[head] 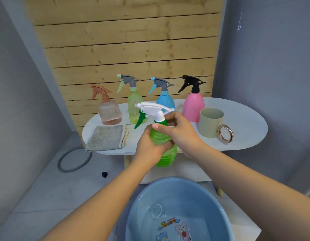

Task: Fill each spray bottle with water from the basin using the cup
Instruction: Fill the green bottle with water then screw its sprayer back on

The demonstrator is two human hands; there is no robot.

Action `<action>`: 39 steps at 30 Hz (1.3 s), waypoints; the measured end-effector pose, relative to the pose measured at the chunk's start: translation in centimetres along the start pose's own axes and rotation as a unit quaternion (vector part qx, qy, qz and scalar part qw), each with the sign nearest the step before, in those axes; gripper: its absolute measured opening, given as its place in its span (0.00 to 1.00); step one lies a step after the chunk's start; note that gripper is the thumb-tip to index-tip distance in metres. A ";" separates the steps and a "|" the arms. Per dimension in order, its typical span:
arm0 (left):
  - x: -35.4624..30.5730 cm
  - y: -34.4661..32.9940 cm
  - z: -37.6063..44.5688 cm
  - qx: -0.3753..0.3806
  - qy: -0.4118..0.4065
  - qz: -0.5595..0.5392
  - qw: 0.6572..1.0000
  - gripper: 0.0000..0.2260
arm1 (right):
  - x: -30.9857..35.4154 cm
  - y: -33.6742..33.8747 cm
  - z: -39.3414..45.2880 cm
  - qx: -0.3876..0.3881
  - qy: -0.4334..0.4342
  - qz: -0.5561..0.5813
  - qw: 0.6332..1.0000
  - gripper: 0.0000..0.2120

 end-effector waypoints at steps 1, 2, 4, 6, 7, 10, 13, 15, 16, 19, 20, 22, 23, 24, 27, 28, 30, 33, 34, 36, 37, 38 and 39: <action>0.0 -0.1 0.0 0.004 0.002 -0.006 1.000 0.24 | -0.1 0.1 -0.1 -0.015 0.000 -0.008 1.000 0.17; 0.1 -0.3 0.0 0.009 0.003 -0.012 1.000 0.23 | -0.2 0.0 -0.1 -0.018 0.000 -0.011 1.000 0.18; 0.1 -0.2 0.1 0.009 0.005 -0.025 1.000 0.20 | -0.3 -0.6 -0.2 0.007 -0.009 0.020 1.000 0.23; 0.1 -0.1 0.2 0.005 0.006 -0.028 1.000 0.21 | -0.4 -0.8 -0.3 0.030 -0.028 0.076 0.996 0.25; 0.0 0.1 0.3 0.001 0.005 -0.024 1.000 0.22 | -0.3 -0.8 -0.3 0.036 -0.029 0.095 0.994 0.21; -0.1 0.0 0.3 0.003 0.000 -0.008 1.000 0.28 | -0.2 -0.2 -0.2 0.015 -0.005 0.068 0.998 0.10; -0.1 -0.5 0.1 0.010 -0.009 0.005 1.000 0.28 | -0.2 0.2 -0.3 -0.022 0.003 0.032 0.999 0.14; 0.0 -0.5 0.0 0.011 -0.004 -0.008 1.000 0.26 | 0.0 0.0 -0.3 -0.007 0.012 0.019 1.000 0.15; 0.0 -0.5 0.0 0.012 -0.002 -0.016 1.000 0.26 | 0.2 -0.1 -0.3 0.009 0.019 0.018 1.000 0.15; -0.2 -0.2 0.1 0.010 -0.004 -0.025 1.000 0.27 | 0.6 -0.3 -0.4 0.042 0.016 0.033 0.998 0.14; -0.3 -0.1 0.1 0.007 -0.005 -0.022 1.000 0.26 | 0.6 -0.3 -0.4 0.044 0.006 0.049 0.998 0.13; -0.3 -0.1 0.0 0.003 -0.008 -0.014 1.000 0.26 | 0.8 -0.2 -0.4 0.046 -0.001 0.053 0.998 0.10; -0.3 -0.2 0.0 0.004 -0.008 -0.012 1.000 0.27 | 1.0 -0.1 -0.3 0.051 0.004 0.036 0.998 0.08; -0.3 -0.3 0.0 0.004 -0.006 -0.010 1.000 0.27 | 1.0 0.0 -0.2 0.059 0.007 0.022 0.998 0.07; -0.1 -0.6 0.0 0.010 0.004 -0.008 1.000 0.25 | 1.1 0.1 0.1 0.080 0.009 0.033 0.996 0.04; -0.2 -0.7 0.0 0.012 0.005 -0.008 1.000 0.24 | 1.0 0.3 0.2 0.082 0.007 0.043 0.996 0.03; -0.3 -0.7 -0.1 0.020 0.003 -0.007 1.000 0.22 | 0.8 0.4 0.1 0.086 0.004 0.060 0.995 0.04; -0.4 -0.9 -0.1 0.046 0.005 -0.005 0.999 0.20 | 0.9 0.5 0.0 0.092 -0.003 0.089 0.992 0.06; -0.4 -1.1 -0.1 0.056 0.006 -0.001 0.998 0.20 | 1.0 0.6 0.0 0.094 -0.007 0.099 0.991 0.07; -0.3 -1.2 0.0 0.071 0.008 0.006 0.997 0.19 | 1.2 0.7 0.0 0.102 -0.012 0.110 0.989 0.07; -0.4 -1.2 0.0 0.077 0.008 0.010 0.997 0.19 | 1.3 0.8 0.0 0.107 -0.014 0.113 0.988 0.08; -0.3 -1.3 0.0 0.082 0.008 0.013 0.997 0.20 | 1.4 0.7 -0.1 0.111 -0.015 0.116 0.987 0.08; -0.4 -1.4 0.0 0.088 0.007 0.016 0.996 0.21 | 1.5 0.8 -0.1 0.113 -0.016 0.118 0.986 0.08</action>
Point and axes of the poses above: each hand's wrist, its own z-axis towards the middle knuckle, its own y-axis out of the back of the hand, x = y × z, the point moved 8 cm from there along z, towards the middle knuckle, and after that the axes turned 15 degrees about y, right-handed, at the moved point
